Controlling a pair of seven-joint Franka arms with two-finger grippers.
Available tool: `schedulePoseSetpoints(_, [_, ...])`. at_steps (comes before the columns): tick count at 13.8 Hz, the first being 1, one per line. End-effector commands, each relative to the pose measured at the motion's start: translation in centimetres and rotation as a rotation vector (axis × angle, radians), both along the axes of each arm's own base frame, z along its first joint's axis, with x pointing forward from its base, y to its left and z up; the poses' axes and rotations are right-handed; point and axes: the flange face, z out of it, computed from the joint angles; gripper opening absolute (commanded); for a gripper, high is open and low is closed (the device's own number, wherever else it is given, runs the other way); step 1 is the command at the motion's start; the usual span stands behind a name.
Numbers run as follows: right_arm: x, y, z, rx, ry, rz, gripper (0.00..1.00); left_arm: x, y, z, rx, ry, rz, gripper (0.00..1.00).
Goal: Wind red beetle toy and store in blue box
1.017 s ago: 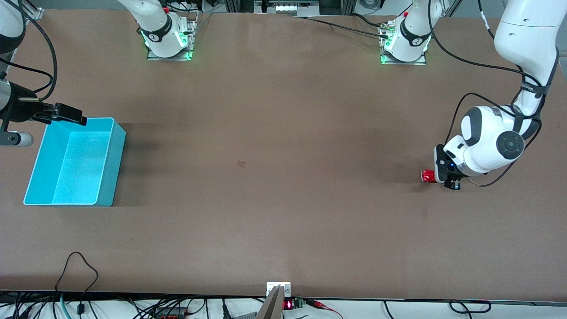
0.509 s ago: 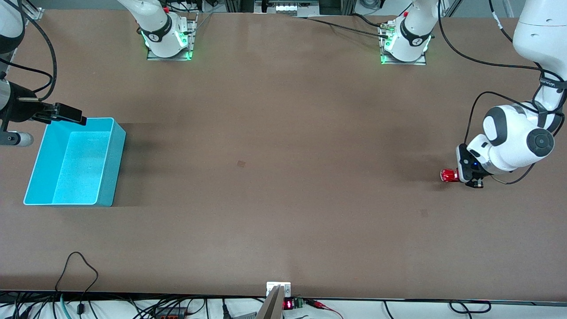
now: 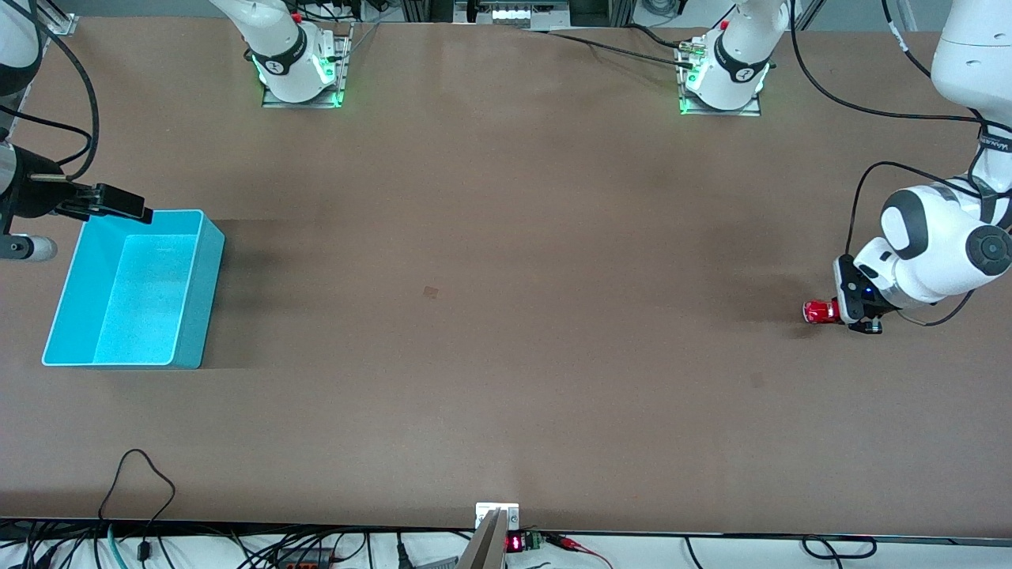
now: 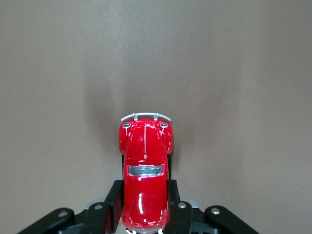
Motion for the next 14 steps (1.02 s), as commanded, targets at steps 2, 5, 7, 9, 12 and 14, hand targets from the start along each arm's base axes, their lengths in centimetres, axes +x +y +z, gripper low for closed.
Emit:
schedulePoseSetpoints(2, [-0.5,-0.4,0.3,0.003,0.002,-0.003,1.0,-0.9,1.6,-2.6,-0.009,0.039,-0.015,0.2])
schedulePoseSetpoints(5, [-0.5,-0.3,0.3,0.005,0.003,-0.001,1.0,-0.9,1.6,-2.6,-0.009,0.037,-0.007,0.38])
schedulePoseSetpoints(7, [-0.5,-0.3,0.3,0.005,0.002,-0.001,1.0,-0.4,1.9,-1.8,-0.01,0.018,-0.004,0.9])
schedulePoseSetpoints(9, [-0.5,-0.3,0.3,0.005,0.003,-0.001,1.0,0.0,1.8,-0.2,-0.003,0.002,-0.022,1.0])
schedulePoseSetpoints(12, [-0.5,-0.3,0.3,0.003,0.003,0.0,1.0,0.2,1.6,2.0,0.005,-0.008,-0.027,1.0])
schedulePoseSetpoints(14, [-0.5,-0.3,0.3,0.003,0.003,0.0,1.0,0.1,1.6,2.6,0.005,0.002,-0.021,1.0])
